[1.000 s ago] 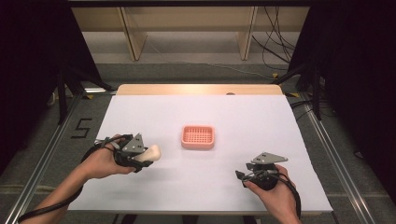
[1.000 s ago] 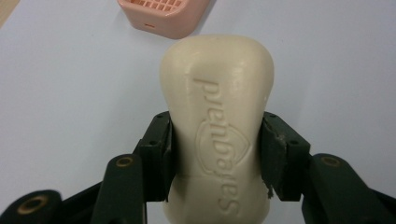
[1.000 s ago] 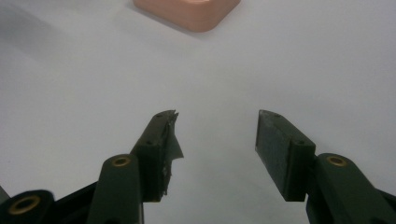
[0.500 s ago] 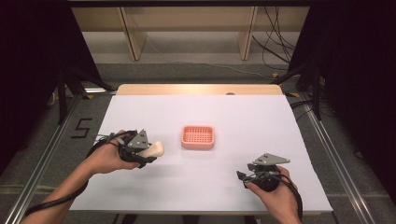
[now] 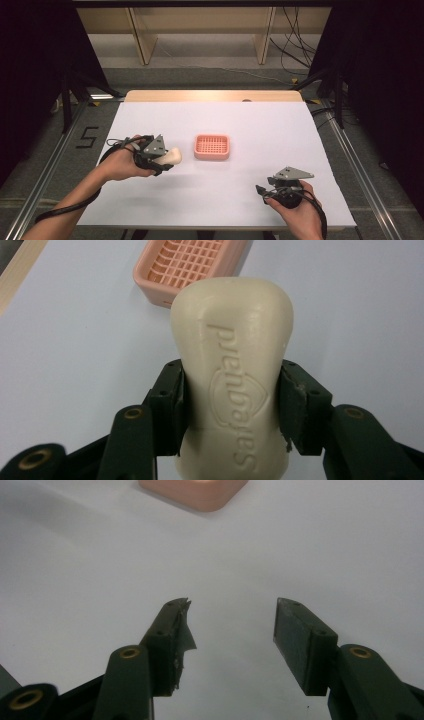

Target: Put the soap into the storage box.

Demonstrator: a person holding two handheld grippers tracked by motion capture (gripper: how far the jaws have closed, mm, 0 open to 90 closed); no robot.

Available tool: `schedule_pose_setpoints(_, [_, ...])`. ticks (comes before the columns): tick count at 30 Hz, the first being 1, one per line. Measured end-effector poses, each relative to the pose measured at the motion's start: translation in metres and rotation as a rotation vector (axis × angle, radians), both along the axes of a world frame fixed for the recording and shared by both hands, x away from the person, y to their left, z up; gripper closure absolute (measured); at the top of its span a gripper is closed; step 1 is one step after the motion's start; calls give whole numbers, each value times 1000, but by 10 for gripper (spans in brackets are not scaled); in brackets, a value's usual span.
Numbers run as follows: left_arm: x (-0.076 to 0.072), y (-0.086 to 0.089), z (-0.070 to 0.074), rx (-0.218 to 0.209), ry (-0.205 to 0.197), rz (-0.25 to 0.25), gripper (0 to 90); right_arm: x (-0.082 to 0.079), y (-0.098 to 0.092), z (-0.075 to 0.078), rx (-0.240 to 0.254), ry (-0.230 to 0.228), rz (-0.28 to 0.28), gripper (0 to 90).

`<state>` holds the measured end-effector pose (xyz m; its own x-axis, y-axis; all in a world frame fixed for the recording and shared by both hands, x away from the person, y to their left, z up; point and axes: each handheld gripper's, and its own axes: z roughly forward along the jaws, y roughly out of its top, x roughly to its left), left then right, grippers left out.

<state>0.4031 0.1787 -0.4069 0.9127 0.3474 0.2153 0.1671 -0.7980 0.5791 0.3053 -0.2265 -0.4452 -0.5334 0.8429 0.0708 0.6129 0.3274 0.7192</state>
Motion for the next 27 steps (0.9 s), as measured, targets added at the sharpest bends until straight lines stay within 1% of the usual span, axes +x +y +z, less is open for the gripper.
schedule_pose_setpoints(2, [0,-1,0,-4,1,-3,497,-1,0,0,0,8,-8,482])
schedule_pose_setpoints(3, [1,-2,0,-8,4,-1,497,0,0,-1,3,2,6,482])
schedule_pose_setpoints(4, [2,-2,1,6,-2,-13,498,-1,0,-1,4,7,0,482])
schedule_pose_setpoints(5, [1,-2,1,1,4,-6,498,-1,-1,0,-2,3,-5,482])
schedule_pose_setpoints(6, [2,-4,1,-6,5,-6,497,-2,0,0,4,16,-12,481])
schedule_pose_setpoints(10, [4,-5,1,-1,0,-9,497,-2,0,0,5,14,-11,482])
schedule_pose_setpoints(11, [4,-6,1,-7,4,-8,497,-1,-1,0,2,5,-8,482])
schedule_pose_setpoints(12, [4,-6,1,-6,3,-9,497,0,-2,-1,-5,-14,11,482])
schedule_pose_setpoints(16, [6,-8,1,-8,6,-1,497,0,-2,-1,-5,-14,12,482])
schedule_pose_setpoints(17, [7,-9,1,-10,5,-1,497,-1,-1,0,4,0,4,482])
schedule_pose_setpoints(21, [9,-10,1,-9,-1,-5,498,-1,-1,0,4,-1,4,482])
schedule_pose_setpoints(22, [10,-12,1,-12,2,-3,497,0,-2,-1,-6,-16,13,482])
schedule_pose_setpoints(23, [10,-12,1,-12,2,-3,498,-1,-2,-1,1,-9,8,482])
schedule_pose_setpoints(24, [10,-12,1,-10,-1,-3,497,-1,-2,-1,-3,-13,11,482])
schedule_pose_setpoints(25, [10,-13,0,-17,-2,1,497,-1,-2,-1,-3,-13,11,482])
schedule_pose_setpoints(26, [11,-15,1,-11,-6,-7,497,-1,-1,0,4,-3,4,482])
schedule_pose_setpoints(27, [11,-15,1,-11,-6,-7,498,-1,-1,0,4,-4,3,482])
